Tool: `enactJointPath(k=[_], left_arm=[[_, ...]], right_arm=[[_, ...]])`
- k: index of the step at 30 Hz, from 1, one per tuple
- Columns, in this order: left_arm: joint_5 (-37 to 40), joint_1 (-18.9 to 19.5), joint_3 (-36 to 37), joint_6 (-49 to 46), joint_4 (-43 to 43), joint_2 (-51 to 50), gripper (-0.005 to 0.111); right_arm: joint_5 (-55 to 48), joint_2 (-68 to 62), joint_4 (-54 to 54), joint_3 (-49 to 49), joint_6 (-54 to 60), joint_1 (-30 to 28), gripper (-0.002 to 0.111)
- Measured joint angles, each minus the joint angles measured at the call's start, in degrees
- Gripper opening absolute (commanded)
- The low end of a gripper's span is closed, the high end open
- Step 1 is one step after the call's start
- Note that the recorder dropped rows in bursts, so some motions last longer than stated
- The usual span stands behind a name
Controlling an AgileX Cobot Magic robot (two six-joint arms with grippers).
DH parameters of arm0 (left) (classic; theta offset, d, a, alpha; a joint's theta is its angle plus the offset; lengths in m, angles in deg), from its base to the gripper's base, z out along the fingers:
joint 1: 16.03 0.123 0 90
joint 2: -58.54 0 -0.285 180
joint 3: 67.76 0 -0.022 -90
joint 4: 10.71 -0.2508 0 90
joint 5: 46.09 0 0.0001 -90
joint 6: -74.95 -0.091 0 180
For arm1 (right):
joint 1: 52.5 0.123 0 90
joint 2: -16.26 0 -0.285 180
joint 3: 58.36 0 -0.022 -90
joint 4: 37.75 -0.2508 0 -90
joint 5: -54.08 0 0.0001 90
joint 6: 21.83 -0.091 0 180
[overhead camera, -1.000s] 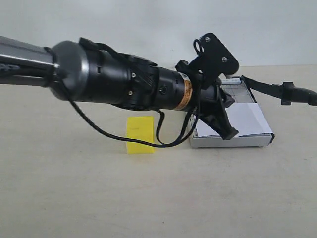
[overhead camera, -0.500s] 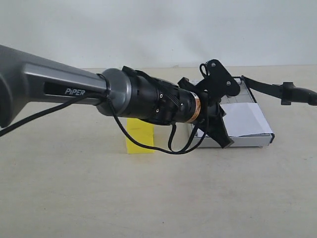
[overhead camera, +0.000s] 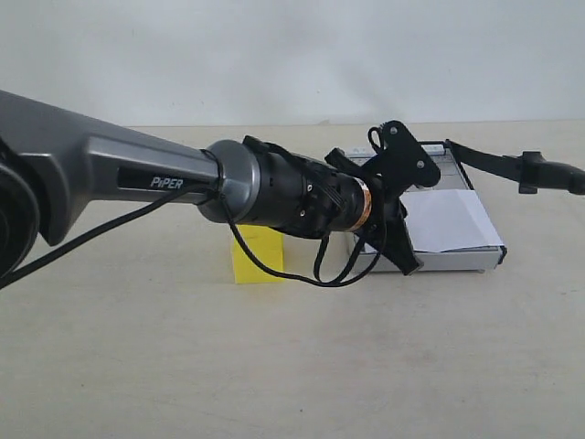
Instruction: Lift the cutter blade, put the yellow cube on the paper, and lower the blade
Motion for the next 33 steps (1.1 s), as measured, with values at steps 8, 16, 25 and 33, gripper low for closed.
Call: enactJointPath(k=[8, 16, 25, 33], left_arm=[[0.0, 0.0, 0.0, 0.0, -0.3, -0.4, 0.004], [-2.7, 0.0, -0.2, 0.0, -0.3, -0.8, 0.004], [-3.1, 0.0, -3.9, 0.0, -0.3, -3.2, 0.004], [-3.3, 0.0, -6.5, 0.0, -0.3, -5.0, 0.004]], right_arm=[[0.0, 0.0, 0.0, 0.0, 0.0, 0.0, 0.000], [0.0, 0.0, 0.0, 0.0, 0.0, 0.0, 0.000], [0.0, 0.0, 0.0, 0.0, 0.0, 0.0, 0.000], [0.0, 0.0, 0.0, 0.0, 0.0, 0.0, 0.000]])
